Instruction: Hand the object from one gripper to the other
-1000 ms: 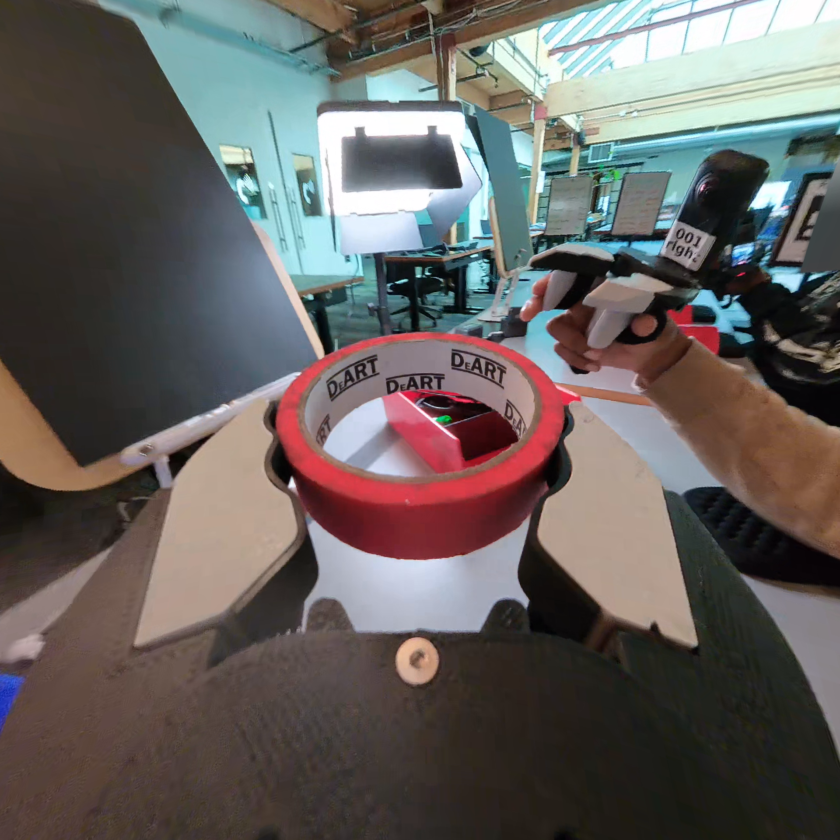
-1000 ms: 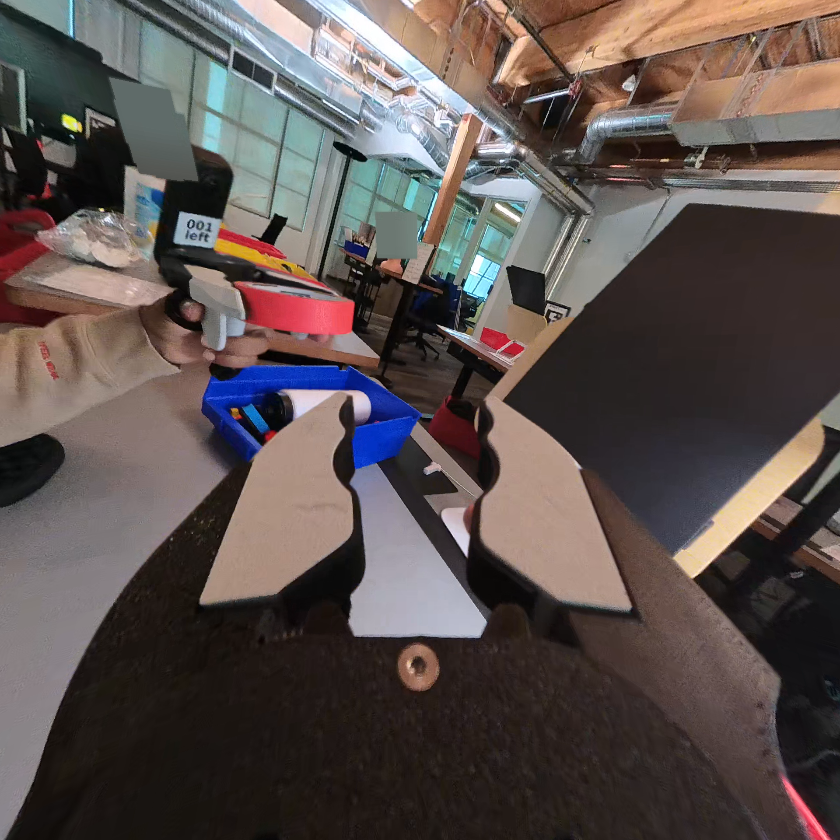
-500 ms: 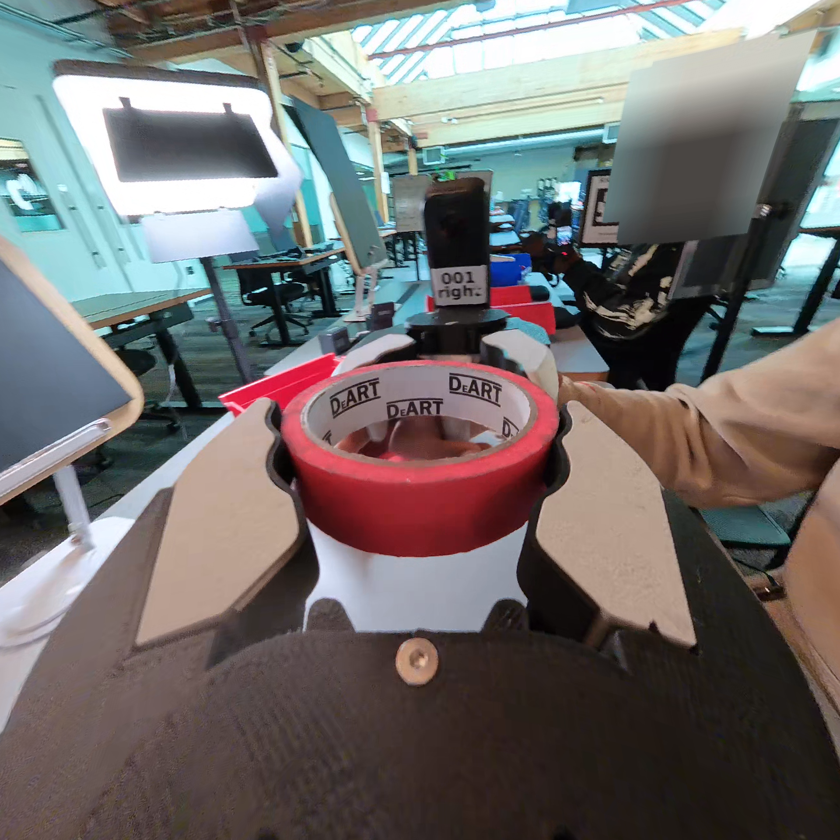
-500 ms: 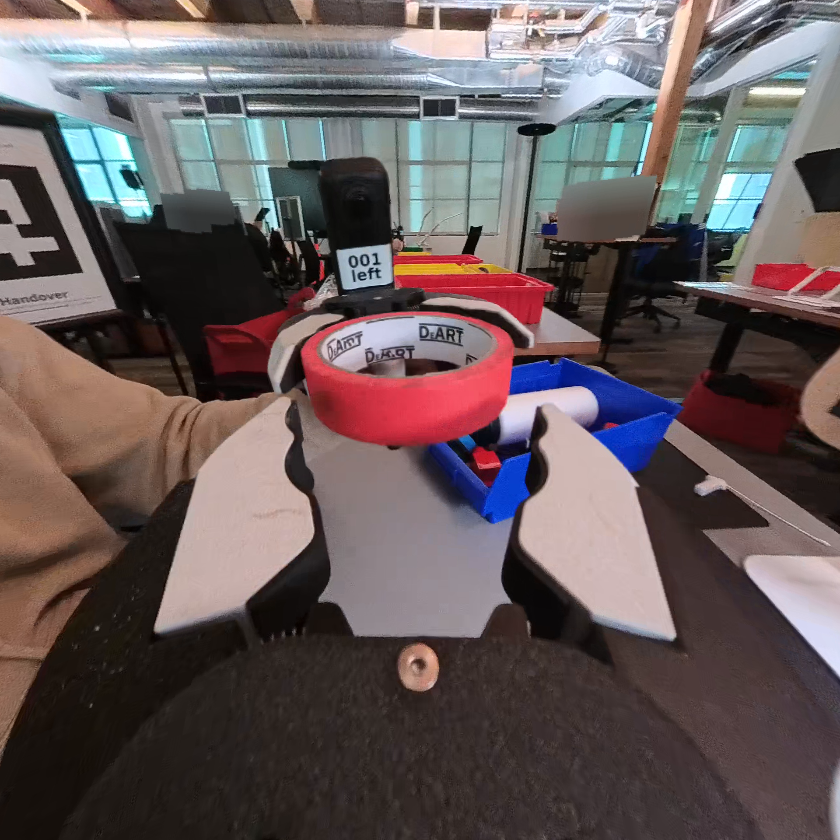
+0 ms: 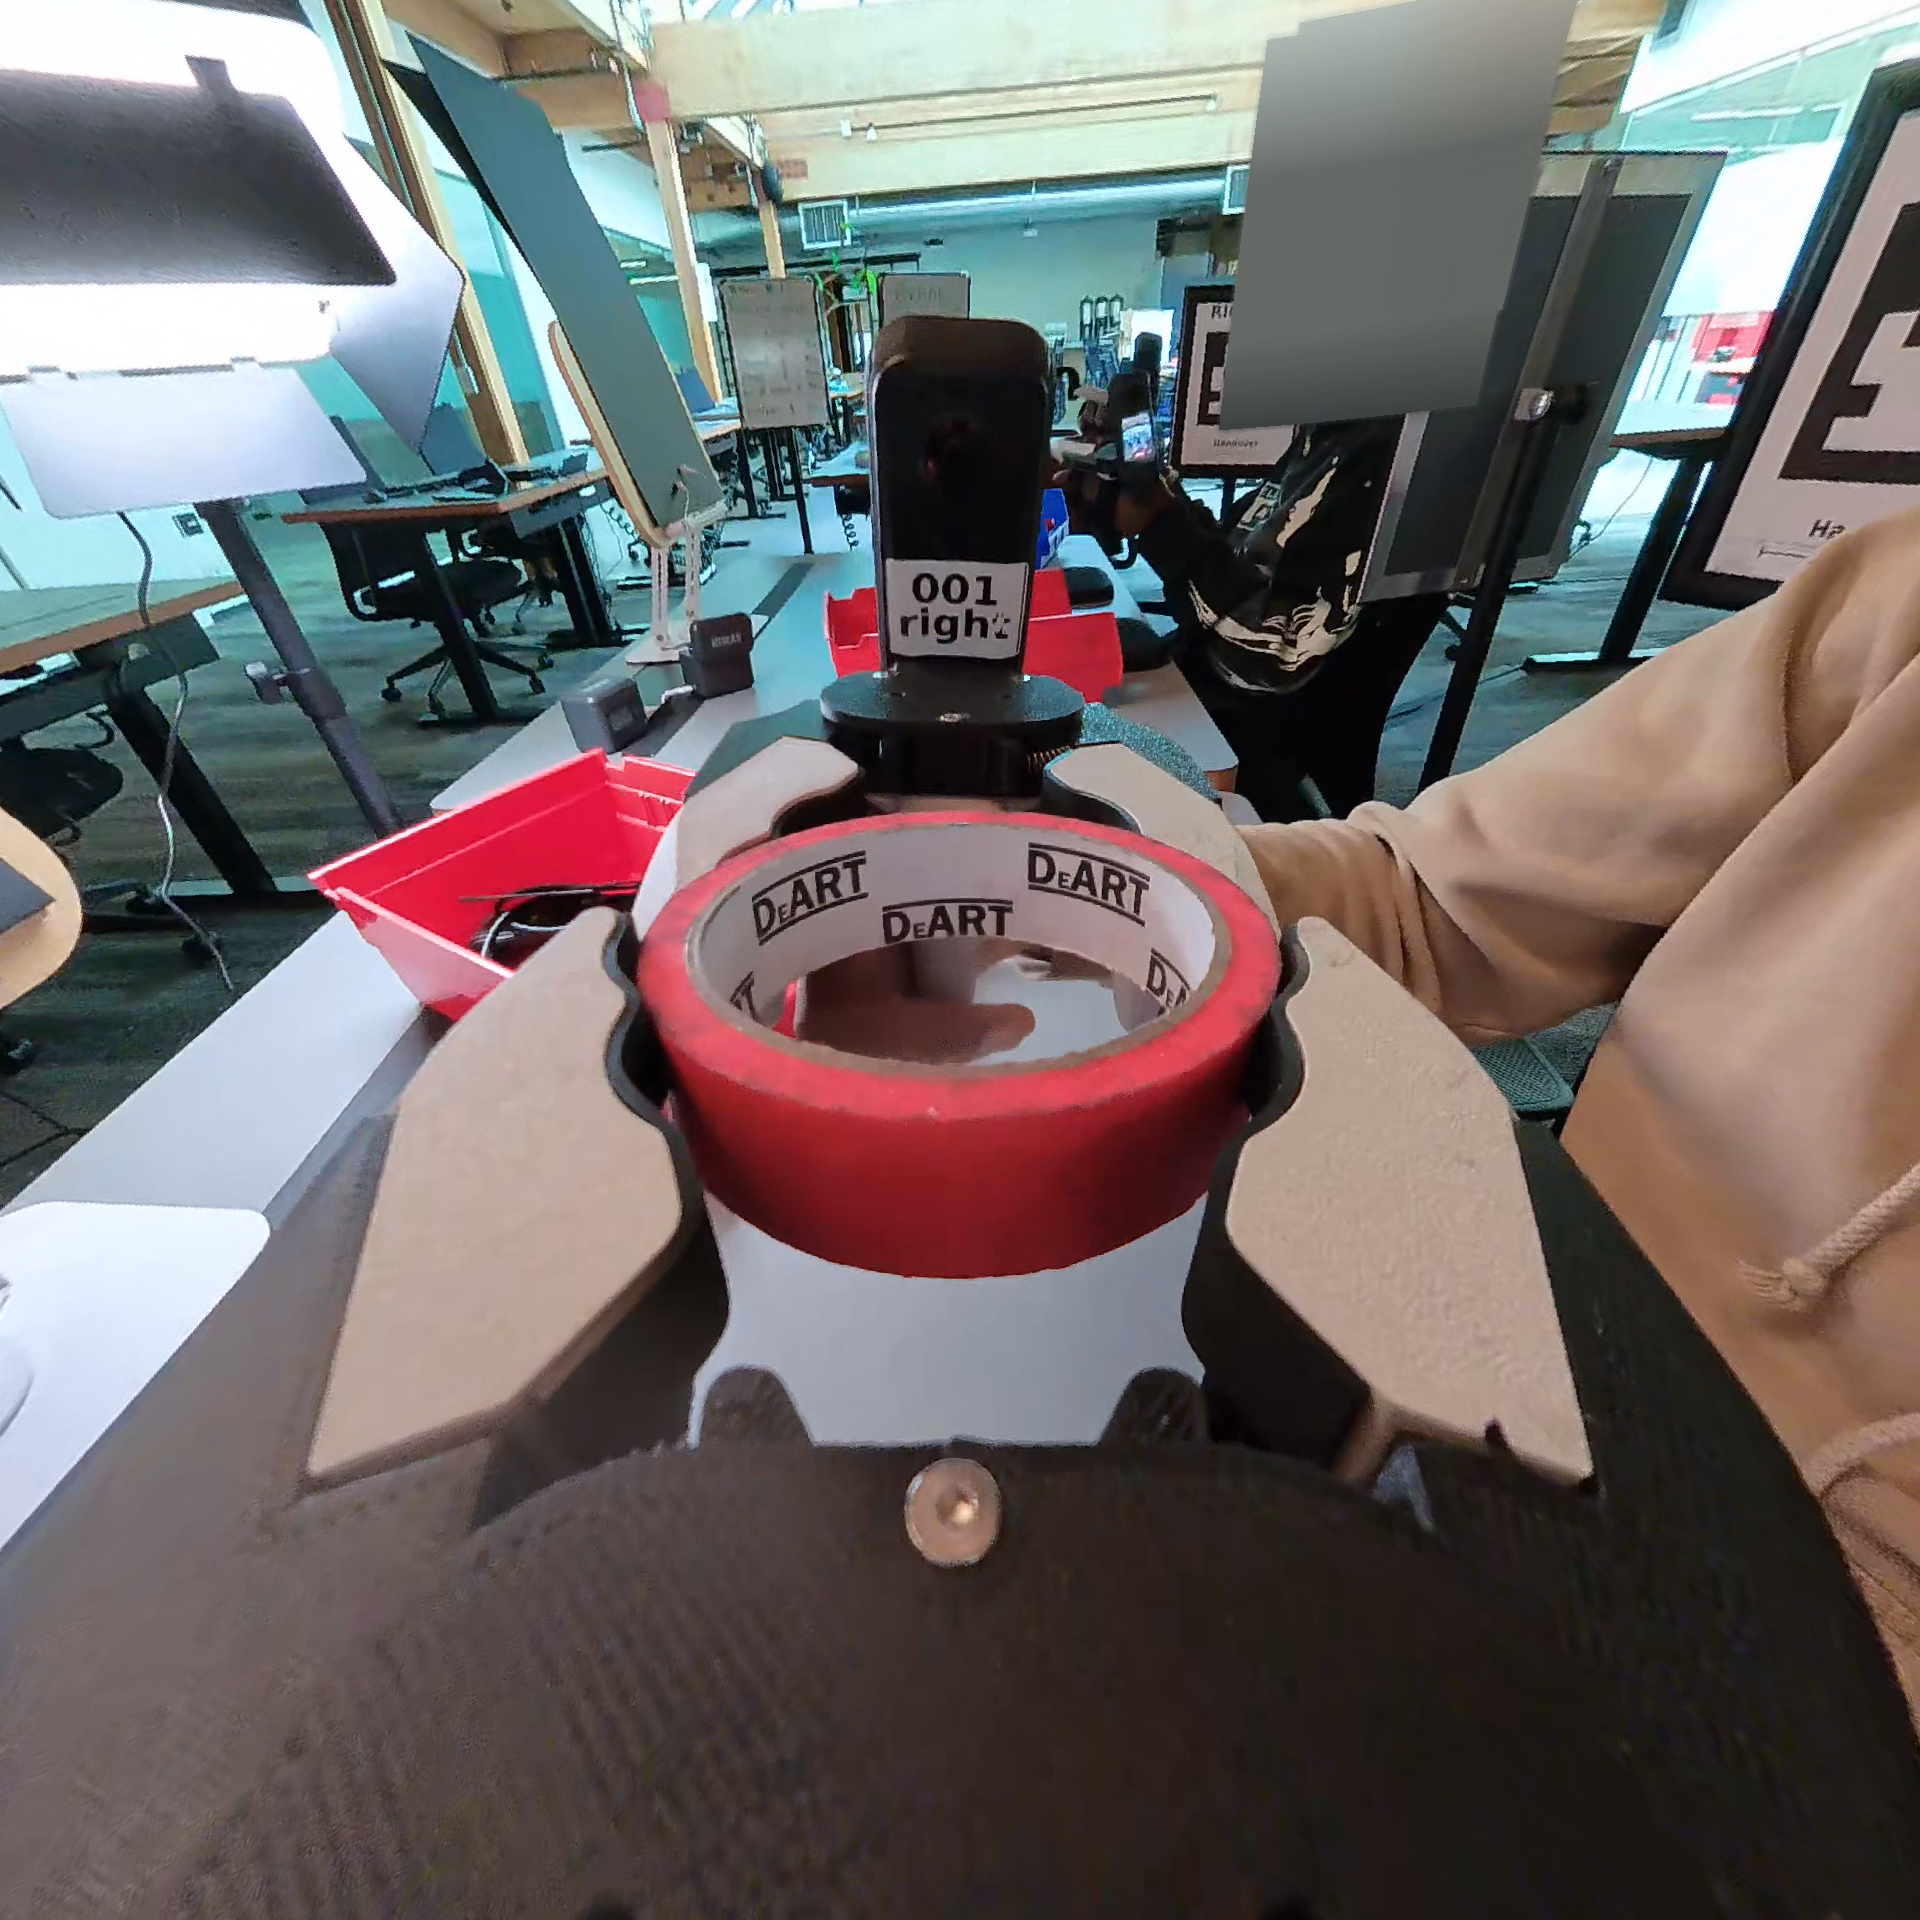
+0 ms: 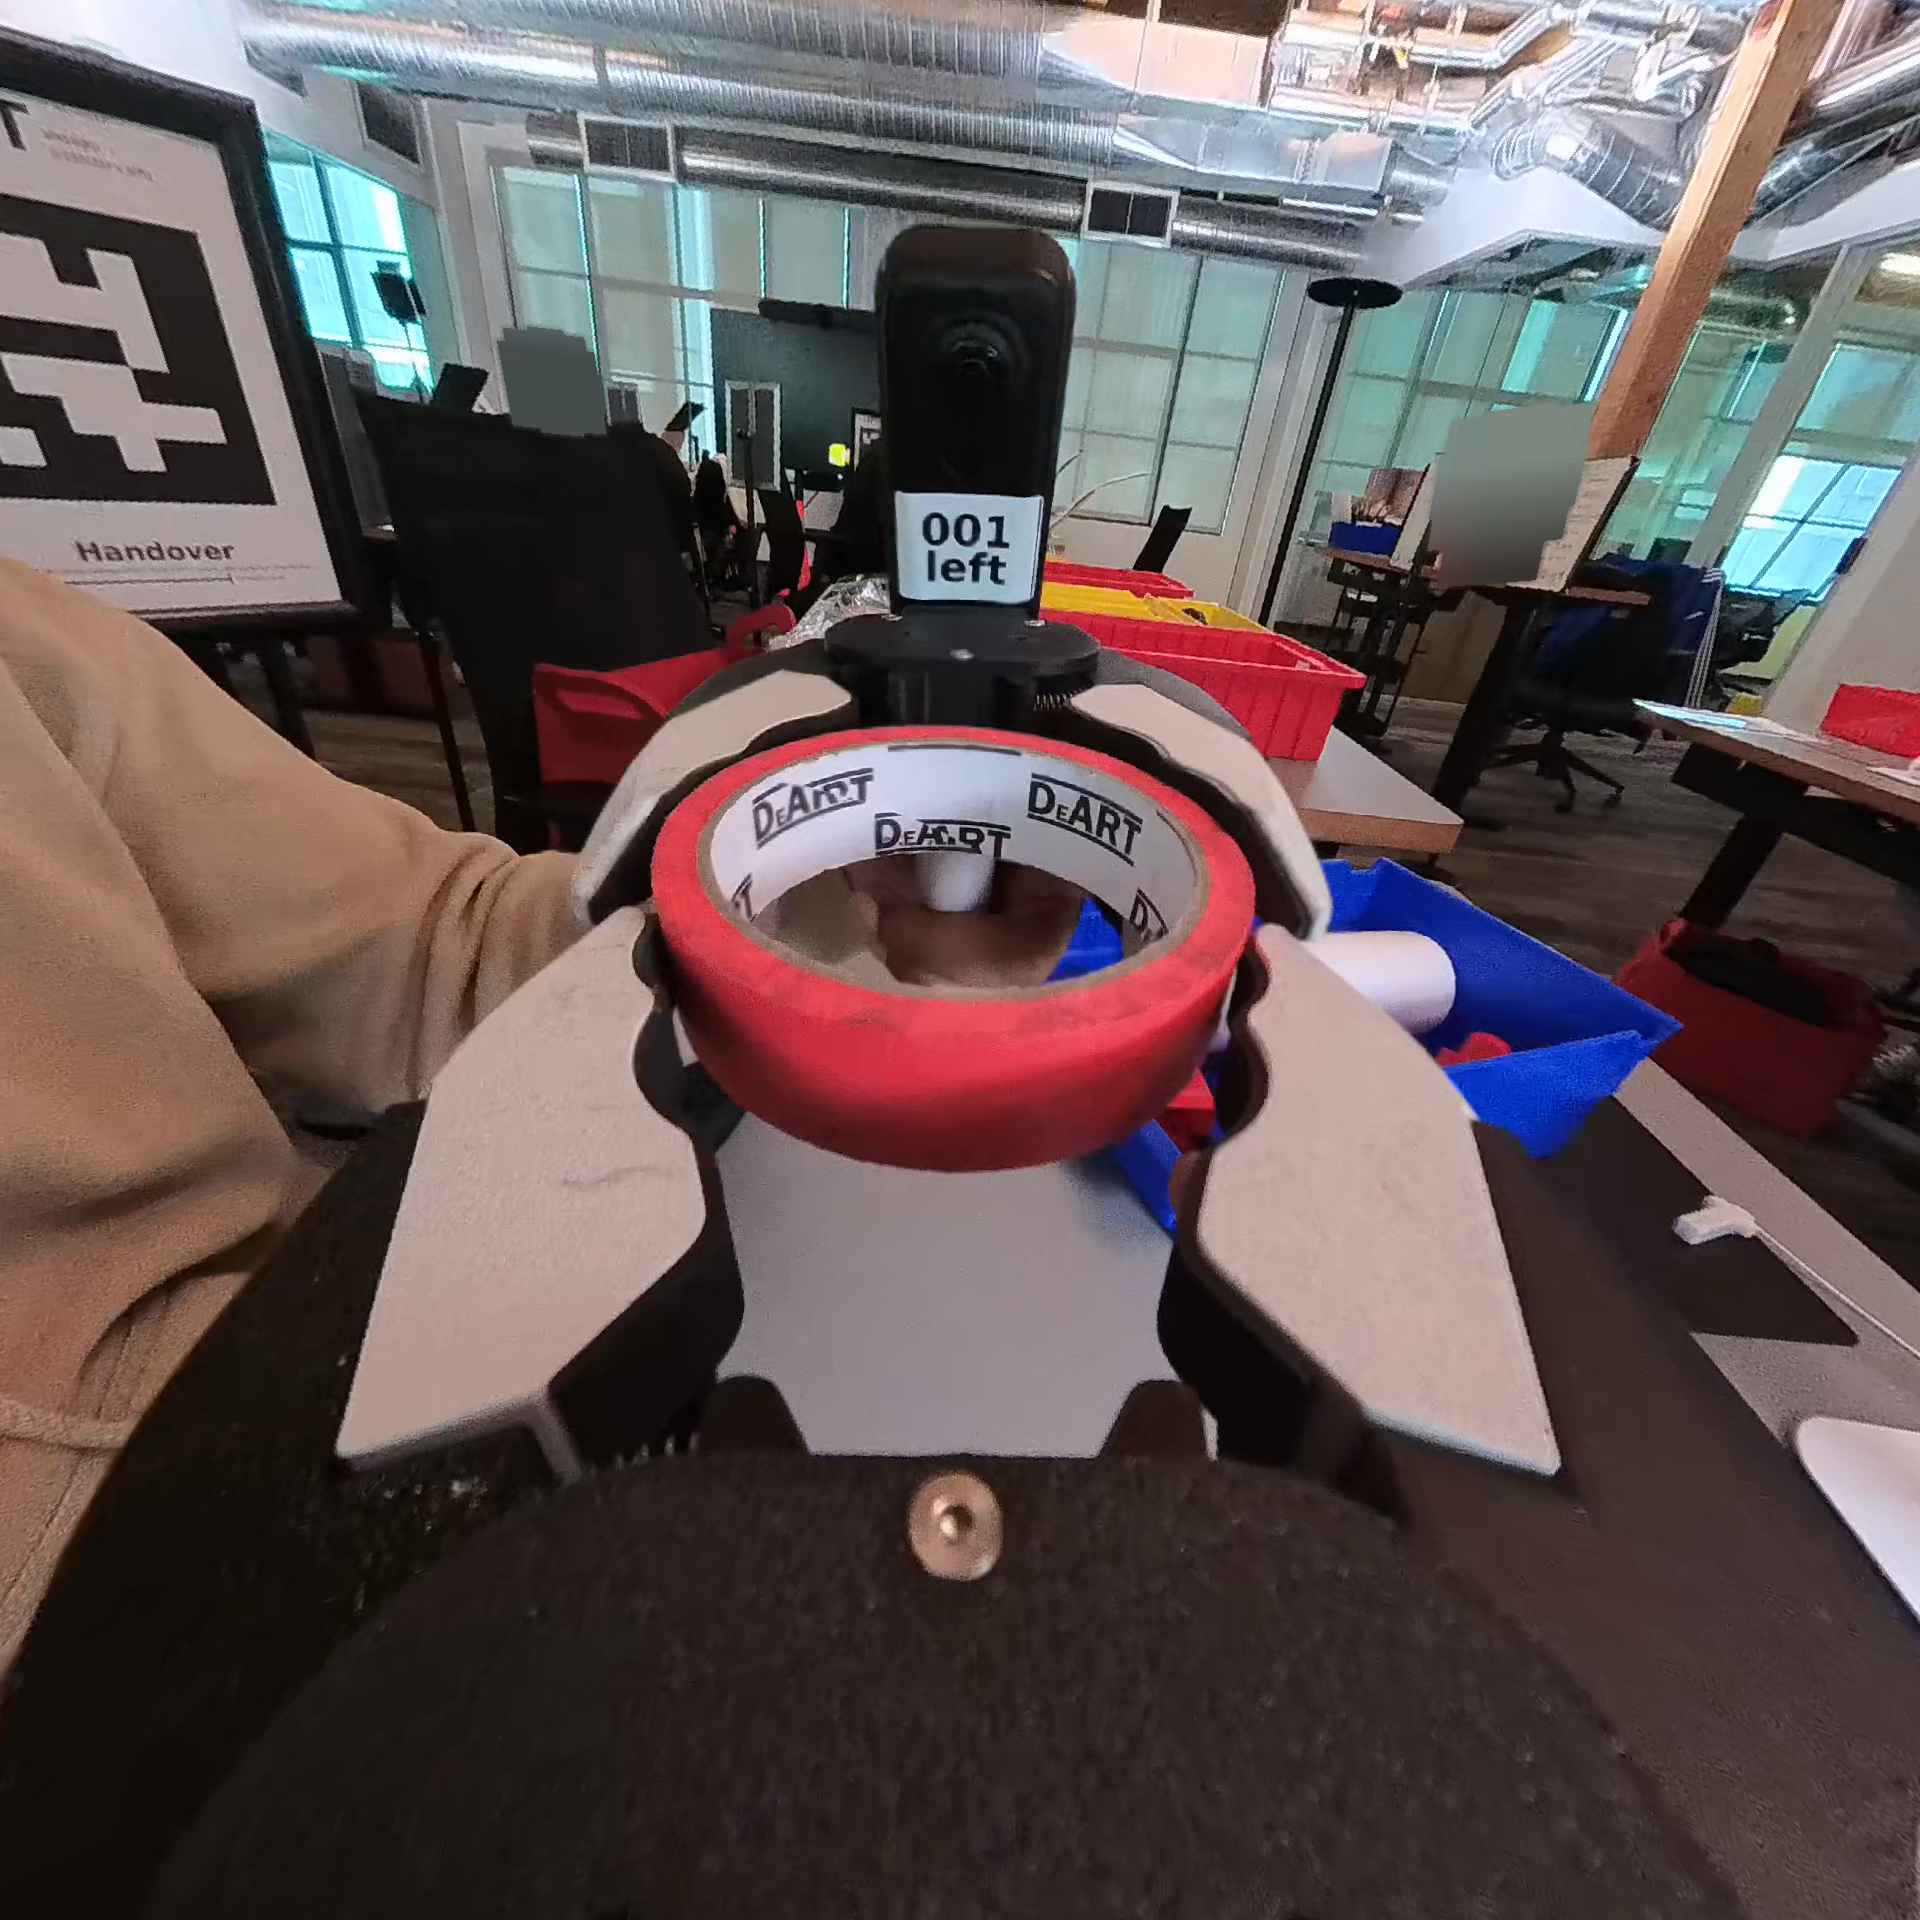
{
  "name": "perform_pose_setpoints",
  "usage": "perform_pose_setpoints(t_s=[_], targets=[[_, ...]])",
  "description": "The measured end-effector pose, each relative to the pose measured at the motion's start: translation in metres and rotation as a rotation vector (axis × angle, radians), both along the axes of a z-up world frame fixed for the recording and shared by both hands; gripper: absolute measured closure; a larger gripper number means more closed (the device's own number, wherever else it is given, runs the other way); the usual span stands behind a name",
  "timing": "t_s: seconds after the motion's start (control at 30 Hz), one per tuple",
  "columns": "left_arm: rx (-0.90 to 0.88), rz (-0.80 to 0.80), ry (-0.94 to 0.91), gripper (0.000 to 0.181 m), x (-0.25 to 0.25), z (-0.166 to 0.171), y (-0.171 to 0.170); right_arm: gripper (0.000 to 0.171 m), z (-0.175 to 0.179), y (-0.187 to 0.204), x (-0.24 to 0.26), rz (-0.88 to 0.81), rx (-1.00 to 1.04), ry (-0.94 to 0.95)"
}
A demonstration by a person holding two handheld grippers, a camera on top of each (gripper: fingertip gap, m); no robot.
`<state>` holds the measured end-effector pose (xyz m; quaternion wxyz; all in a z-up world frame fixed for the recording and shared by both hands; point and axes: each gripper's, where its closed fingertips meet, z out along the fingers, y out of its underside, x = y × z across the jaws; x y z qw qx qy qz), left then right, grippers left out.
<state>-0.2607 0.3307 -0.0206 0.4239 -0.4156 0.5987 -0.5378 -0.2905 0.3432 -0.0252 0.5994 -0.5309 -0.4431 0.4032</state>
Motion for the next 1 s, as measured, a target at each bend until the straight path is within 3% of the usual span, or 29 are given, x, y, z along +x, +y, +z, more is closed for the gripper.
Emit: perform_pose_setpoints(t_s=[0.4,0.5,0.67,0.83,1.0], targets=[[0.002,-0.025,-0.036,0.069,-0.003,0.005,-0.004,0.070,0.005,-0.003,-0.004,-0.012,0.012,0.031],[0.039,-0.008,-0.071,0.078,-0.003,0.011,-0.002,0.070,0.008,-0.004,0.002,-0.012,0.034,0.008],[0.028,0.051,-0.144,0.087,-0.027,0.028,0.018,0.070,0.027,0.004,0.061,-0.072,0.017,0.057],[0.048,0.111,-0.166,0.095,-0.039,0.033,0.032,0.070,0.055,0.007,0.131,-0.150,-0.011,0.227],[0.034,0.098,-0.152,0.101,-0.027,0.023,0.031,0.070,0.061,0.010,0.138,-0.197,-0.017,0.246]])
